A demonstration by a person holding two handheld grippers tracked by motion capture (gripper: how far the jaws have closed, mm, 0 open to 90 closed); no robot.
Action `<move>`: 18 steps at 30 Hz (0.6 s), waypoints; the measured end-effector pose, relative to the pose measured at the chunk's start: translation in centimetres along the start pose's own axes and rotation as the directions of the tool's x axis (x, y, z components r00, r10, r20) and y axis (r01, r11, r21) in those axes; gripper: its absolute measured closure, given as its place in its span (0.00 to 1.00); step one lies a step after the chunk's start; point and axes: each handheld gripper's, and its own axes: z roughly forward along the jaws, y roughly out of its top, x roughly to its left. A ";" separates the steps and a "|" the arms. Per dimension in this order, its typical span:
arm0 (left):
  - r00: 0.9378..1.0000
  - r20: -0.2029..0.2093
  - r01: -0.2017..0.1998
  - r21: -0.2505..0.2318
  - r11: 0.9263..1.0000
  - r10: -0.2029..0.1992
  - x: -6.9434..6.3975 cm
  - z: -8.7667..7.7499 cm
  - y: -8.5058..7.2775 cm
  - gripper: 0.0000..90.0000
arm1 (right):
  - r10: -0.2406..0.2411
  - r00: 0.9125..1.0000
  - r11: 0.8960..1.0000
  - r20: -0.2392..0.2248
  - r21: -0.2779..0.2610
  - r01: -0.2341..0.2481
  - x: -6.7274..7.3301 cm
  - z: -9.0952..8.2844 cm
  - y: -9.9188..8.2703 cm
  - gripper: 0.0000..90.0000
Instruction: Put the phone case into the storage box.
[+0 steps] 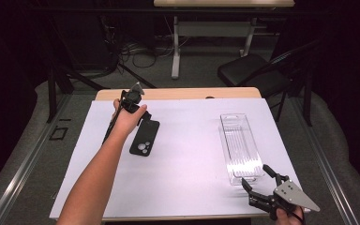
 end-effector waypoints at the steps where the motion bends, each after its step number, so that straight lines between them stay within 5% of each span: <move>1: 1.000 0.001 0.007 0.001 1.000 -0.007 0.0 0.3 0.0 0.19 | 0.000 1.000 1.000 0.001 0.002 0.000 0.0 0.0 0.0 0.15; 18: 1.000 -0.013 0.006 0.109 0.994 -0.004 0.1 4.0 -0.1 0.20 | -0.003 1.000 1.000 -0.003 0.008 0.003 0.0 0.1 0.0 0.15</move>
